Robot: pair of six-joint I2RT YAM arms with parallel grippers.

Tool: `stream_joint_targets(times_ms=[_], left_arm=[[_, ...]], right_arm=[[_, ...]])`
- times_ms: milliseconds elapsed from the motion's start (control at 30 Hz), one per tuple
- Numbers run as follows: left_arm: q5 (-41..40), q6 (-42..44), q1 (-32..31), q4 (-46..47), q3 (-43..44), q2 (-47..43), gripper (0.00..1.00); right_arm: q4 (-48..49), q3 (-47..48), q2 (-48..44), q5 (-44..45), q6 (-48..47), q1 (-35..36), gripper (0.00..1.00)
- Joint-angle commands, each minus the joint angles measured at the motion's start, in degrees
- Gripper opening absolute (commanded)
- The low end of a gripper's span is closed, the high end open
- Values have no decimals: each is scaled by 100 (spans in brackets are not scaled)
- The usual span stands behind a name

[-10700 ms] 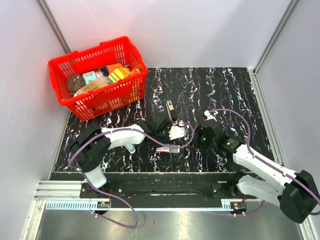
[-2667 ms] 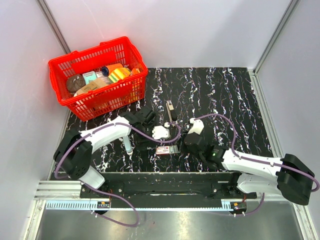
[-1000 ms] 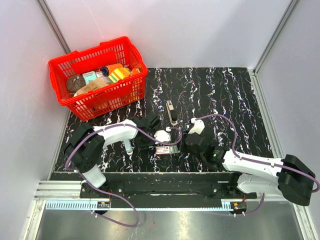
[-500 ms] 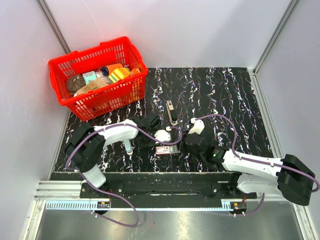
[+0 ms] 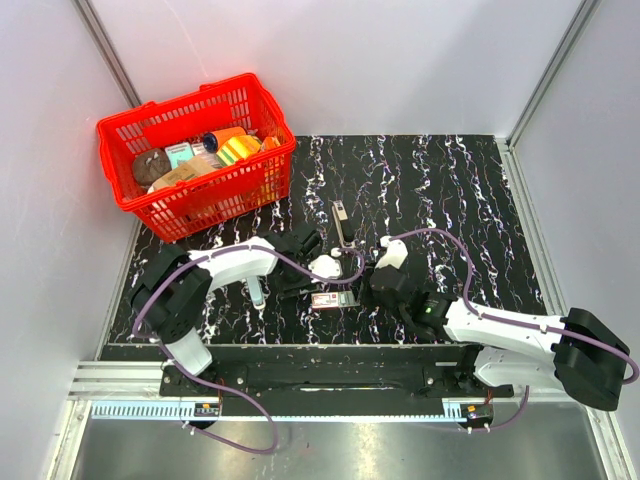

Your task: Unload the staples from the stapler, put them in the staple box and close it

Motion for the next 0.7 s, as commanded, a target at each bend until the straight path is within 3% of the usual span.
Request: stream_joint_targets(times_ms=[0,667], left_arm=[[-374,-583,-21,11,160,282,55],[-305,-1322,-30,-200,292,827,40]], right_arm=[[248,76,-6,-22,-53,-27,29],[310,50,20,-22,-71,-18,29]])
